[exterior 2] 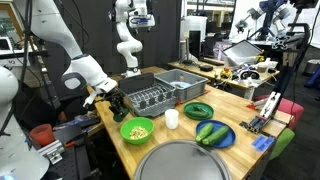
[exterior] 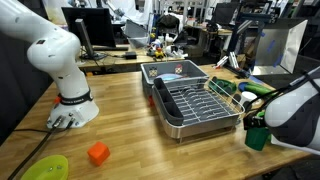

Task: Pour the contents of the green cup into the green bowl

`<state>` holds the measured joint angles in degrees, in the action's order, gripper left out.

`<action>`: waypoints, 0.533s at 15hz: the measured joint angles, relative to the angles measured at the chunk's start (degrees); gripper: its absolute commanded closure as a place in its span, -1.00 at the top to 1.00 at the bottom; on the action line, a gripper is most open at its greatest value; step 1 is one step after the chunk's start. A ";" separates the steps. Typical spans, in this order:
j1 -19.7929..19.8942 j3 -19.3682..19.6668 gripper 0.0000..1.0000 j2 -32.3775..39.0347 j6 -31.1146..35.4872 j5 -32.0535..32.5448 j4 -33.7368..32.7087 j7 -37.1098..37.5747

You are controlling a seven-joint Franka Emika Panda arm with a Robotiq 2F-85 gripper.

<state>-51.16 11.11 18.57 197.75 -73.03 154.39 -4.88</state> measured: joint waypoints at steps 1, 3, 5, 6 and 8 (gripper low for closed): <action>-3.66 3.30 0.04 1.57 0.00 -1.45 -0.51 0.01; -8.19 6.16 0.04 5.77 0.01 -3.85 -1.68 0.40; -10.61 7.24 0.04 9.32 1.71 -5.43 -3.23 0.61; -11.69 8.23 0.04 10.49 1.76 -6.16 -4.02 0.43; -12.38 9.32 0.04 12.32 1.58 -7.32 -5.23 -0.32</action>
<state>-63.54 20.43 30.89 199.33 -80.35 149.16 -5.20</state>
